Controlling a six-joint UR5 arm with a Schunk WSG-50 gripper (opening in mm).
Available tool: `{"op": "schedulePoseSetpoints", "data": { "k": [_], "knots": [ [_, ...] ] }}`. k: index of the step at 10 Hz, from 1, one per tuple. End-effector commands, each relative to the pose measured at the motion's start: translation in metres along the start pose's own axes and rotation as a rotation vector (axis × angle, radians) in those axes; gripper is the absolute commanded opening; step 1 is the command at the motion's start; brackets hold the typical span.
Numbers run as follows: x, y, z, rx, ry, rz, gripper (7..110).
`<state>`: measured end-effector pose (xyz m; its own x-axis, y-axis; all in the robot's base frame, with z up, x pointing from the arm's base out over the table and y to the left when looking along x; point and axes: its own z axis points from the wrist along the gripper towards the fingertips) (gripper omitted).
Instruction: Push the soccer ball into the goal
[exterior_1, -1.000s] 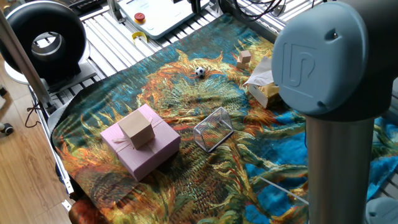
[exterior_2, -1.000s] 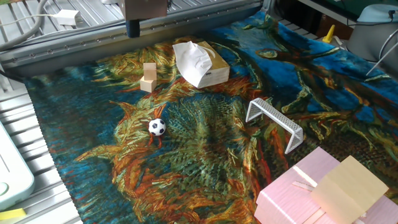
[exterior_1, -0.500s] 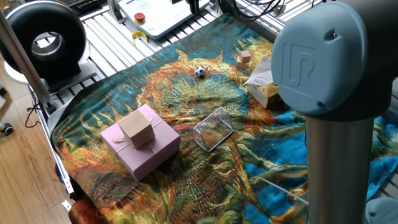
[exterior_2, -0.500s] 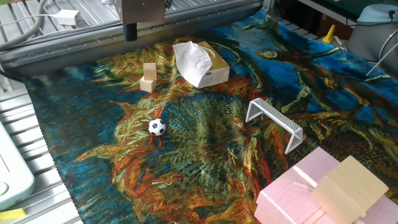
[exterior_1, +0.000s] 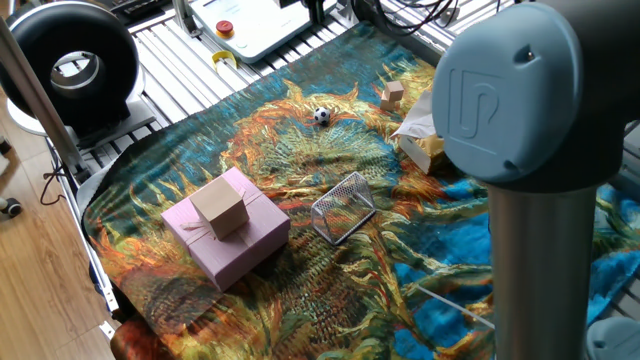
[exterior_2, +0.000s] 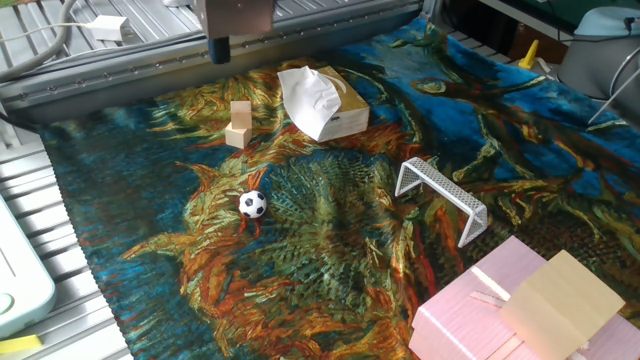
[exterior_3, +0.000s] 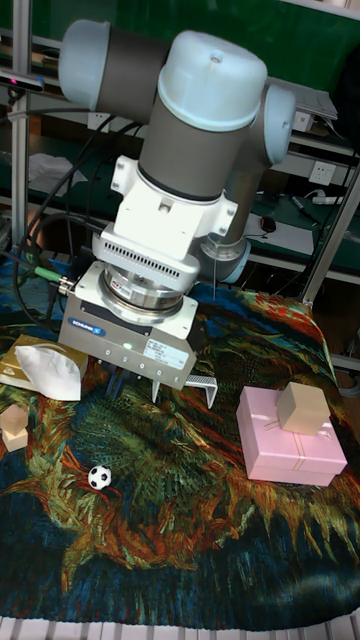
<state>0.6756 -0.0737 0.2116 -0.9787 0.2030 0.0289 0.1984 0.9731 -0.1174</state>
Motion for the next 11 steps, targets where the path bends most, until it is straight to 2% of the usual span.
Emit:
{"op": "schedulePoseSetpoints", "data": {
  "k": [1,3,5,8,11],
  "knots": [
    [0.001,0.009,-0.001,-0.040,0.004,0.028,7],
    [-0.009,0.010,-0.001,-0.045,-0.037,0.056,7],
    [-0.016,-0.003,-0.001,0.008,-0.064,0.030,7],
    [-0.014,-0.015,-0.002,0.055,-0.058,0.014,7],
    [-0.011,-0.006,0.002,0.033,-0.035,0.020,7]
  ]
}}
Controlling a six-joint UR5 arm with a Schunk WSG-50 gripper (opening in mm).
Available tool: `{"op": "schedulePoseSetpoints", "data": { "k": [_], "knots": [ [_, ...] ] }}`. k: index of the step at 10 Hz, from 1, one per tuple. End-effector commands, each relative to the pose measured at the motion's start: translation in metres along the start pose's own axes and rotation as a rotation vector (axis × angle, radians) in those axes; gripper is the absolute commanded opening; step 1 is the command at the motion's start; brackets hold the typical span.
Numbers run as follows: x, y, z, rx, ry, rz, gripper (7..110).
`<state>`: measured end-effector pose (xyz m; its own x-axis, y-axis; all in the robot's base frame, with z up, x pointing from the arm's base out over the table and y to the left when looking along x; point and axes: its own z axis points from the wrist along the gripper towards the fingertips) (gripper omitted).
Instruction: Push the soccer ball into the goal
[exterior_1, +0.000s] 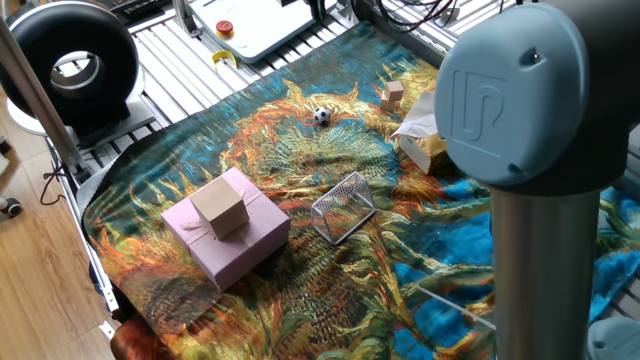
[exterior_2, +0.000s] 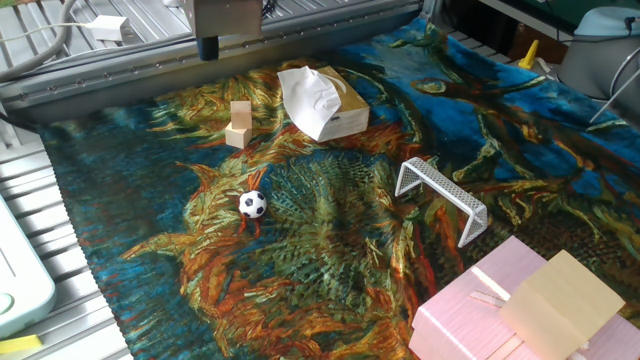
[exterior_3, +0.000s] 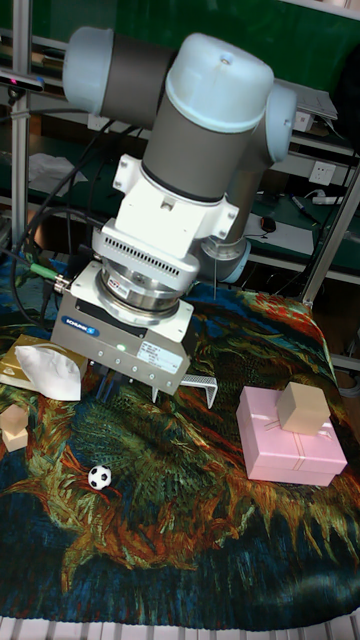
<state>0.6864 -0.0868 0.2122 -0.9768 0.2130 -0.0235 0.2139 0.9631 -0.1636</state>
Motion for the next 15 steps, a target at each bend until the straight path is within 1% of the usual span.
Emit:
{"op": "schedulePoseSetpoints", "data": {
  "k": [1,2,4,5,7,11,13,15],
  "knots": [
    [0.001,0.008,0.007,-0.027,0.030,0.006,7],
    [-0.003,0.009,0.015,-0.036,0.032,-0.002,7],
    [-0.013,0.013,0.032,-0.031,0.027,-0.008,7],
    [-0.018,0.016,0.044,-0.026,0.014,-0.010,7],
    [-0.023,0.021,0.062,-0.025,-0.009,-0.006,7],
    [-0.032,0.022,0.101,-0.029,-0.056,-0.008,7],
    [-0.035,0.022,0.117,-0.037,-0.072,-0.005,7],
    [-0.030,0.027,0.136,-0.052,-0.069,0.006,7]
  ]
}}
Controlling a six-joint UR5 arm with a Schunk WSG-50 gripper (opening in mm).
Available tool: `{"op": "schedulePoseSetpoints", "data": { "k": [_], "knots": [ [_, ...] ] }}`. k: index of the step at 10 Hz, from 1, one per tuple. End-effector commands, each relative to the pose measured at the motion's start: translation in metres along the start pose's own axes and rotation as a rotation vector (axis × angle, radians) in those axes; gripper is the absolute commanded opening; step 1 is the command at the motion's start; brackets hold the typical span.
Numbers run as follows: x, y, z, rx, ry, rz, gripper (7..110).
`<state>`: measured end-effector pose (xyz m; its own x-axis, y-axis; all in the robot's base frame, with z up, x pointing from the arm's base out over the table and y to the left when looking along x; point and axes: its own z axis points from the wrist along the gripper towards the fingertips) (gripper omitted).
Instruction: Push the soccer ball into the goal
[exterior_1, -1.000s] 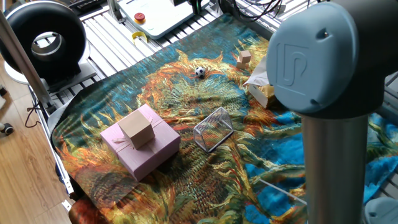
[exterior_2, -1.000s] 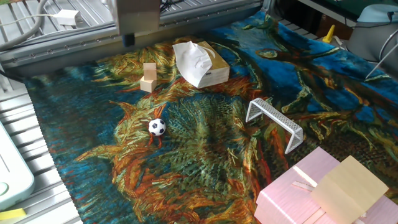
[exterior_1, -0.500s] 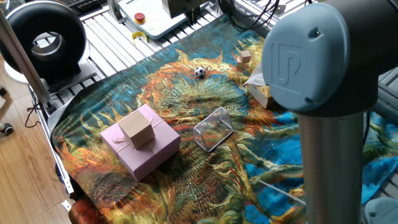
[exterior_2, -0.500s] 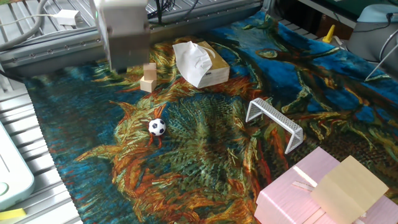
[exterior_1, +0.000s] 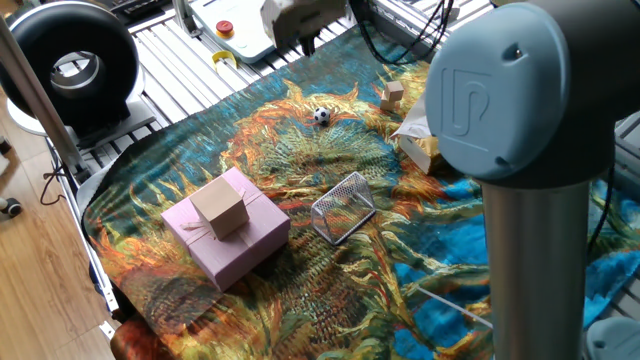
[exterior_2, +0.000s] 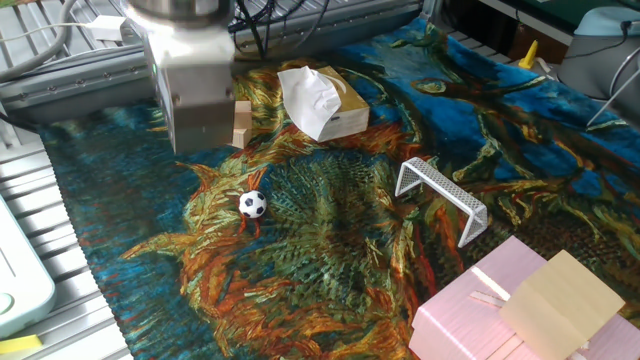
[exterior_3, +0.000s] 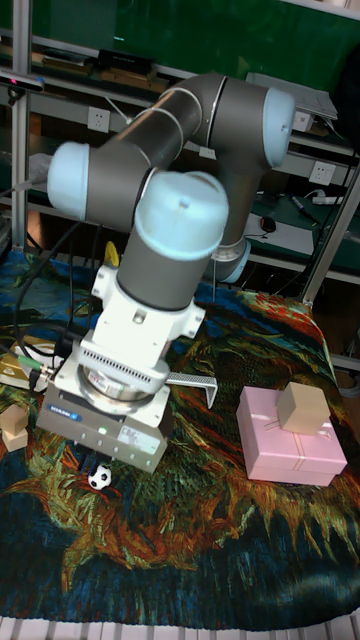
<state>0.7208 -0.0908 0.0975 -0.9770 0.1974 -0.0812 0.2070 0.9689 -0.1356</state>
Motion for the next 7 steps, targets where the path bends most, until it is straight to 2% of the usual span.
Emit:
{"op": "schedulePoseSetpoints", "data": {
  "k": [1,3,7],
  "knots": [
    [0.005,0.006,0.032,-0.025,-0.012,0.018,7],
    [0.004,0.007,0.051,-0.018,-0.042,0.023,7],
    [0.002,-0.002,0.058,0.004,-0.066,0.018,7]
  ]
}}
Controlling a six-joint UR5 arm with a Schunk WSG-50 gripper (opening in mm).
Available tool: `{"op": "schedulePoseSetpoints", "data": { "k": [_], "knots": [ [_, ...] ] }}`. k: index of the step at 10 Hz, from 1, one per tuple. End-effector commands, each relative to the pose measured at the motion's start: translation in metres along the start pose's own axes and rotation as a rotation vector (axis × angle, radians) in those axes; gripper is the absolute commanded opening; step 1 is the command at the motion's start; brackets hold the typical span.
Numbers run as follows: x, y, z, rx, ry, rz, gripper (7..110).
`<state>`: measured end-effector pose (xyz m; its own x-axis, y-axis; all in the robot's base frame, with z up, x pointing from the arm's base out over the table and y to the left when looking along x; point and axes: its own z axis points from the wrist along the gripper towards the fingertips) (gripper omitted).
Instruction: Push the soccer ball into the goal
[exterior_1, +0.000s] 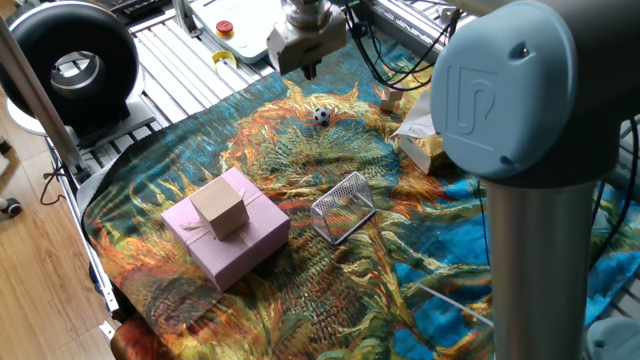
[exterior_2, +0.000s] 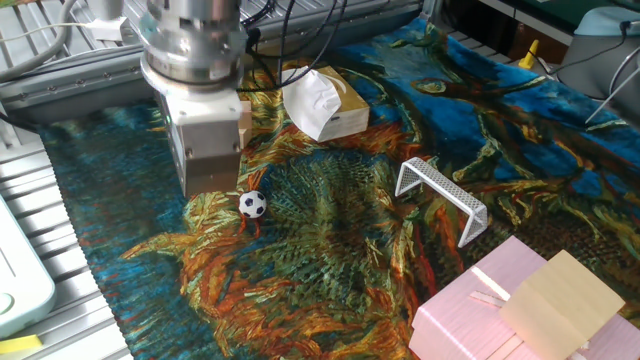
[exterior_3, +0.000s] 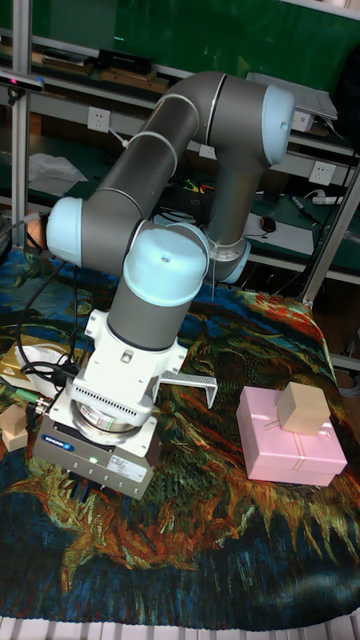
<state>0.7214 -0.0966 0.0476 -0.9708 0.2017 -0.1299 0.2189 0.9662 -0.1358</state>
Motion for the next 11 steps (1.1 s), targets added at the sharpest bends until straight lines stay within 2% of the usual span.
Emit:
{"op": "schedulePoseSetpoints", "data": {
  "k": [1,4,11],
  "knots": [
    [0.000,-0.004,0.009,0.002,-0.019,0.007,7],
    [0.005,0.002,0.020,-0.029,-0.023,0.029,7],
    [0.008,0.004,0.030,-0.018,-0.032,0.052,7]
  ]
}}
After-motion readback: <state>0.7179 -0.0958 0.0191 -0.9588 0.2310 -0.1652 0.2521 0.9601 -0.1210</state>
